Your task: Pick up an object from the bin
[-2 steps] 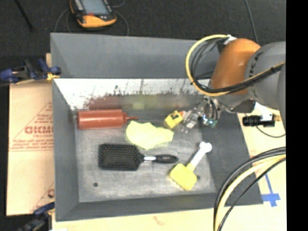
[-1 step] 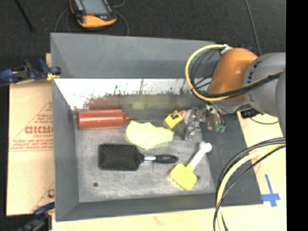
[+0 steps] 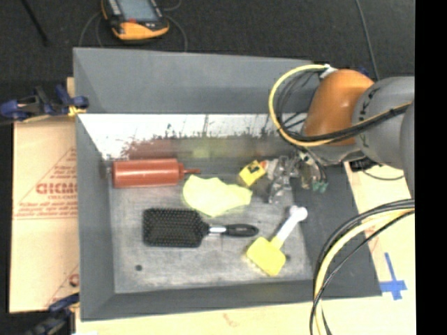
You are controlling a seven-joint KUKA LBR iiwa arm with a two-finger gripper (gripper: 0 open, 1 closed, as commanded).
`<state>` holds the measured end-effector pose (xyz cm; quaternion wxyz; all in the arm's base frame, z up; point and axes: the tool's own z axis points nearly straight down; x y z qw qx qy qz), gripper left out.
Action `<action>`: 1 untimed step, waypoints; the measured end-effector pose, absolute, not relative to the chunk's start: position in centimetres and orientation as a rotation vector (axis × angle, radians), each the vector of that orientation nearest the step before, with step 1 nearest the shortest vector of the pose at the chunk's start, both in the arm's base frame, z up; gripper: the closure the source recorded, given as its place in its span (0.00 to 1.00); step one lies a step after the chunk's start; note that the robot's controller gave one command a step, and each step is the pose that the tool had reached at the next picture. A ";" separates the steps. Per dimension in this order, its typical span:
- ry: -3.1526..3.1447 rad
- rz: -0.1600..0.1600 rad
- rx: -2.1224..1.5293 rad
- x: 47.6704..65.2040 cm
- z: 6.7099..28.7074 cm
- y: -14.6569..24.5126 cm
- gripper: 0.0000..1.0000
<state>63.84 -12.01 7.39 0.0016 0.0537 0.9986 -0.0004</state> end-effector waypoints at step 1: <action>3.175 0.000 0.168 62.9 6.8 -12.1 0.00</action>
Offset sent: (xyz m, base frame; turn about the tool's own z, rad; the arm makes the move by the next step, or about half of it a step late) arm 0.0000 0.0000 0.0000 0.0000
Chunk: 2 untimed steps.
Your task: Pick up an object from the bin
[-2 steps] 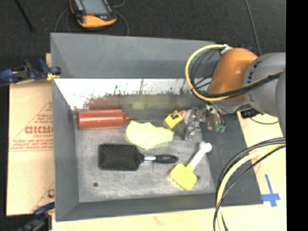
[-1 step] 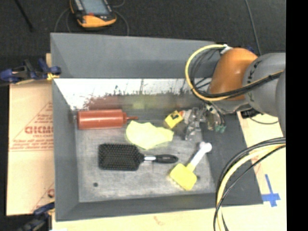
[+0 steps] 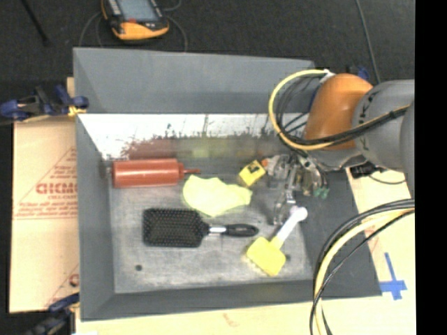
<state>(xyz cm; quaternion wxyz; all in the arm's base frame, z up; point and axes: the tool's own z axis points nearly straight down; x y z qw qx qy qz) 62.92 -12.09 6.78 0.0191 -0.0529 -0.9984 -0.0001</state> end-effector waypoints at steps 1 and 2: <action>-3.099 0.000 -0.164 62.9 6.8 -12.1 0.00; -3.127 0.006 0.360 55.5 7.6 -9.1 1.00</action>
Offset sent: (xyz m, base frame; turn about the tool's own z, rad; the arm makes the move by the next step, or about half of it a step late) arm -0.0762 0.0315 0.0052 -0.3372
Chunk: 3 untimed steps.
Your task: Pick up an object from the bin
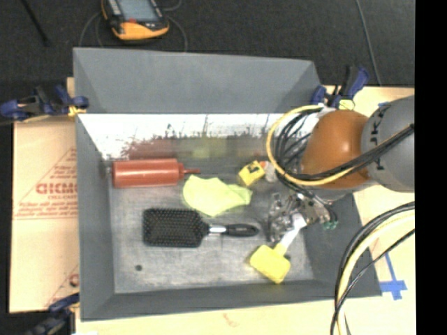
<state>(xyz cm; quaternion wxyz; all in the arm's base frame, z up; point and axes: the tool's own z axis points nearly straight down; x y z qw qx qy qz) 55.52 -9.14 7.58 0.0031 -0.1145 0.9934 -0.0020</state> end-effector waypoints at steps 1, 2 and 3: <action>3.115 -0.006 -0.360 55.5 7.6 -9.1 1.00; 3.124 0.002 -0.362 53.6 12.2 -9.5 1.00; 3.056 0.001 -0.646 50.5 8.1 -14.0 0.00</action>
Offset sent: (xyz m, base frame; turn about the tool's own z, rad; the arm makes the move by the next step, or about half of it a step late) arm -0.0311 -0.0084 0.0893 -0.0052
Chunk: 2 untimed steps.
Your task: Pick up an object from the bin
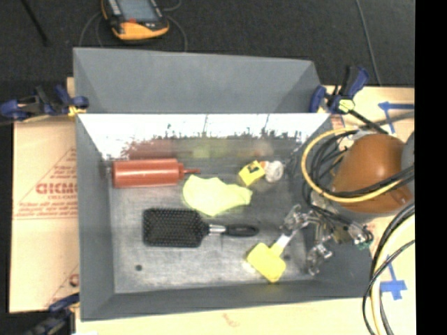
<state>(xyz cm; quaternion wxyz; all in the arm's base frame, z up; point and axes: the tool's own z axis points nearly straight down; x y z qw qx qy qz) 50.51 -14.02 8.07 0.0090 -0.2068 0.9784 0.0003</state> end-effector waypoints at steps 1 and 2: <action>3.057 0.000 -0.651 50.5 8.2 -13.9 0.00; 3.049 -0.008 -0.721 50.5 9.6 -10.7 0.00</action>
Offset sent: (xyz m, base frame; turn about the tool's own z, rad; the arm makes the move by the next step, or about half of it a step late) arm 0.0028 0.0774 0.0345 -0.1063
